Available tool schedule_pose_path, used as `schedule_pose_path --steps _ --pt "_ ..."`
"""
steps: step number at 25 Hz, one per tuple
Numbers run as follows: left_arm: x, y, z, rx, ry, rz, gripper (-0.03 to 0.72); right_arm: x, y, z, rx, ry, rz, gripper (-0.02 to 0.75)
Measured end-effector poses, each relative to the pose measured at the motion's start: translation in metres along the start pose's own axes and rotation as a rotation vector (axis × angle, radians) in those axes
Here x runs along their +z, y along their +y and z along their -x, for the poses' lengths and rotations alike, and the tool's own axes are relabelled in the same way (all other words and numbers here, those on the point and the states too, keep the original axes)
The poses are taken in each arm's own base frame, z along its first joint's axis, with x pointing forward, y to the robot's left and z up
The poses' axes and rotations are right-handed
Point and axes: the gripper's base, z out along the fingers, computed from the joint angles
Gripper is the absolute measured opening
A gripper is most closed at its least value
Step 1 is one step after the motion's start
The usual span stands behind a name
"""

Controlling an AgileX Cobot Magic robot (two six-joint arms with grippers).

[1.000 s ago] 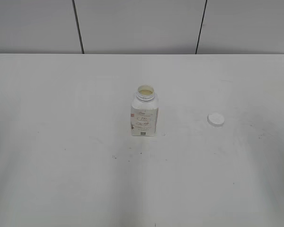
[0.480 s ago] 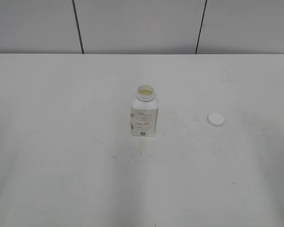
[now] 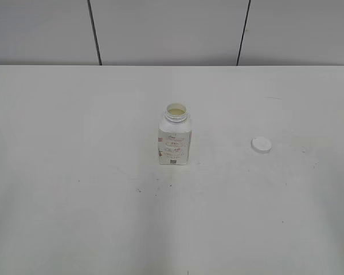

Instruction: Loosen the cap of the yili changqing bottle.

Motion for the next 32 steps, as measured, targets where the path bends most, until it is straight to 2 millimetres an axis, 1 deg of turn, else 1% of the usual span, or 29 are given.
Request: schedule_pose_path --steps 4,13,29,32 --pt "-0.012 0.000 -0.007 0.003 -0.088 -0.001 0.439 -0.011 0.000 -0.007 0.001 -0.082 -0.005 0.582" --pt "-0.013 0.000 -0.009 0.003 -0.094 -0.001 0.439 -0.033 0.000 -0.026 0.003 -0.261 -0.027 0.582" --pt "-0.013 0.000 -0.009 0.003 -0.094 -0.001 0.439 -0.033 0.000 -0.027 0.006 -0.266 -0.035 0.582" --pt "-0.013 0.000 -0.009 0.003 -0.094 -0.001 0.439 -0.033 0.000 -0.027 0.023 -0.265 -0.059 0.582"
